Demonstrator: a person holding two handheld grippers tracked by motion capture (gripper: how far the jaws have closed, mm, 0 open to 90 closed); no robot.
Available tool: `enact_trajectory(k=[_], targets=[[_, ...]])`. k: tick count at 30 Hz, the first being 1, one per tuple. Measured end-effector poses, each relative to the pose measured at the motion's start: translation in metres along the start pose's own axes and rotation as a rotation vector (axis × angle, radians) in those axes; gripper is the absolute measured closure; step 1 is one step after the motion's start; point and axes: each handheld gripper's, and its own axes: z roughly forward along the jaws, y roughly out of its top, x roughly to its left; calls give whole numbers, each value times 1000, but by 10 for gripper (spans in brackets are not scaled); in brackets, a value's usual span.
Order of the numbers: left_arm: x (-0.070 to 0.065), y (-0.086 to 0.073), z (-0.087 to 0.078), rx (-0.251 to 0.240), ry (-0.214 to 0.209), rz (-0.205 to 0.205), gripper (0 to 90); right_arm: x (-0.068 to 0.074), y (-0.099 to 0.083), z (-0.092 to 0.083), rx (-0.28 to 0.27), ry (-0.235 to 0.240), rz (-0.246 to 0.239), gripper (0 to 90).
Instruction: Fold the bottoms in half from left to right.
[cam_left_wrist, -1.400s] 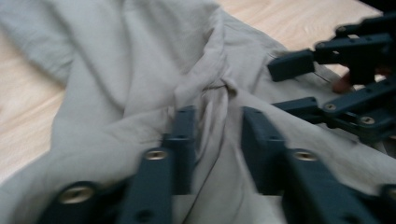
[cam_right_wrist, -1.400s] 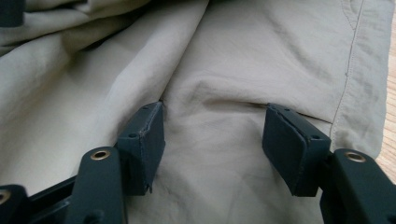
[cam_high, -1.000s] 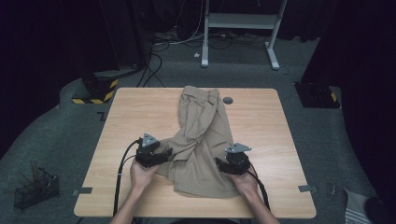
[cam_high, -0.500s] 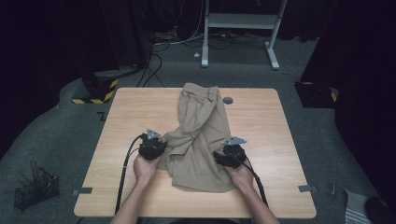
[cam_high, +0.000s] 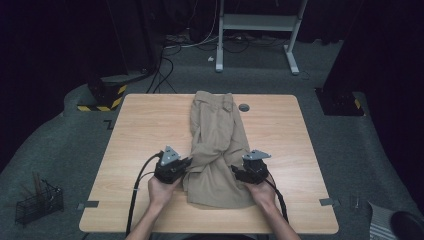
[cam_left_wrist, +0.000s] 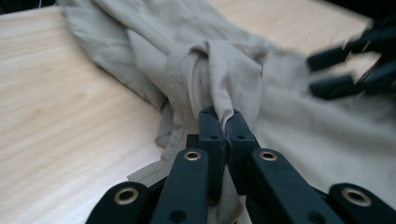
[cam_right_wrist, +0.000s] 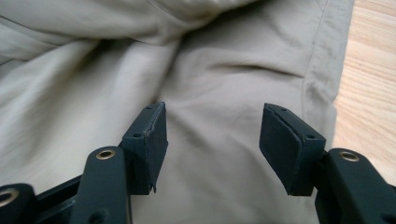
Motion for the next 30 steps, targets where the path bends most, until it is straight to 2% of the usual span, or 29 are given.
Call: enact_trajectory(k=[1, 3, 4, 7, 10, 14, 17, 20, 23, 25, 27, 30], targets=[[-3, -4, 8, 23, 0, 12, 879, 1, -2, -1, 11, -4, -13, 414], [-5, -10, 21, 56, 0, 6, 879, 3, -8, 0, 50, -9, -26, 414], [-4, -12, 25, 67, 7, 7, 879, 2, -11, 3, 55, -8, -19, 410], [1, -15, 35, 96, 20, -7, 879, 2, -12, 5, 26, -17, -10, 415], [15, -14, 48, 107, 39, -35, 880, 2, -8, 12, 16, -20, -6, 414], [35, -1, 61, 125, 74, -83, 880, 0, 6, 29, 7, -38, 12, 412], [44, 6, 60, 110, 82, -115, 880, -1, 14, 38, 8, -42, 19, 403], [37, 15, 38, 29, 55, -104, 880, -1, 16, 39, 7, -27, 13, 385], [18, 24, 14, -46, 17, -67, 880, -4, 13, 32, -13, 26, 55, 386], [8, 25, 9, -58, -10, -44, 880, -4, 10, 22, -49, 26, 60, 398], [-4, 22, 10, -53, -47, -30, 879, -2, 8, 12, -63, -3, 37, 405], [-16, 13, 24, -20, -71, -21, 878, -4, 2, 2, -37, -44, 0, 410]])
